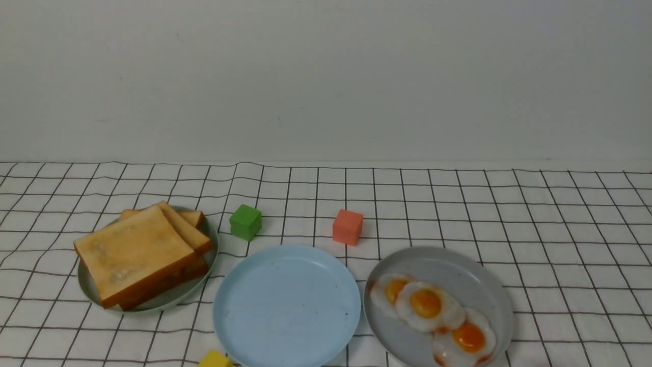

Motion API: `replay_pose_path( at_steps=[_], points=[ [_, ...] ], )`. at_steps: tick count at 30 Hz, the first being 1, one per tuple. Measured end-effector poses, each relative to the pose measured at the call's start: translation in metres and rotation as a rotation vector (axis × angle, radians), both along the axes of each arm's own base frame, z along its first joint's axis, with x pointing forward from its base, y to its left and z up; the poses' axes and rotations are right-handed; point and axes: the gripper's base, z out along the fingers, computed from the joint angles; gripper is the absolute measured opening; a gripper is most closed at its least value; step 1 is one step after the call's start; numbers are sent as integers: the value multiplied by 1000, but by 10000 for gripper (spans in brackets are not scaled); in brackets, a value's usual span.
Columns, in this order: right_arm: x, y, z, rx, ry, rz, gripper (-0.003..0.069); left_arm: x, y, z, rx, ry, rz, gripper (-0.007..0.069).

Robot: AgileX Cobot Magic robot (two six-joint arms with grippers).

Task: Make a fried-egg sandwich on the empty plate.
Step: Use the left arm to grab a slice of bread

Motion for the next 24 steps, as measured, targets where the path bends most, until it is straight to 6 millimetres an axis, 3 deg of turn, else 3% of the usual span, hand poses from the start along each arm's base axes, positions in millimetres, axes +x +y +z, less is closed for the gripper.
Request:
replay_pose_path(
  at_steps=[1, 4, 6, 8, 10, 12, 13, 16, 18, 19, 24],
  points=[
    [-4, 1, 30, -25, -39, -6, 241, -7, -1, 30, 24, -31, 3, 237],
    [-6, 3, 90, -101, -40, -29, 241, -15, 0, 95, 43, -11, 13, 237],
    [-7, 3, 115, -129, -31, -42, 241, -15, 0, 117, 25, 19, 8, 237],
    [2, 3, 145, -164, 86, -59, 241, -6, 3, 145, -40, 181, -3, 237],
    [17, 2, 157, -184, 235, -67, 241, 13, 4, 153, -95, 398, 1, 237],
    [30, 2, 157, -196, 338, -71, 241, 24, 4, 149, -111, 522, 12, 237],
    [51, 2, 149, -217, 495, -78, 241, 45, 4, 139, -118, 690, 32, 237],
    [85, 2, 126, -240, 725, -76, 241, 76, 3, 116, -118, 953, 69, 237],
    [96, 3, 117, -240, 784, -66, 241, 86, 3, 109, -118, 1020, 78, 237],
    [119, 11, 92, -230, 918, -2, 241, 111, 1, 92, -121, 1183, 87, 237],
    [140, 34, 57, -284, 1127, 168, 241, 150, -6, 61, -144, 1422, 63, 237]
  ],
)
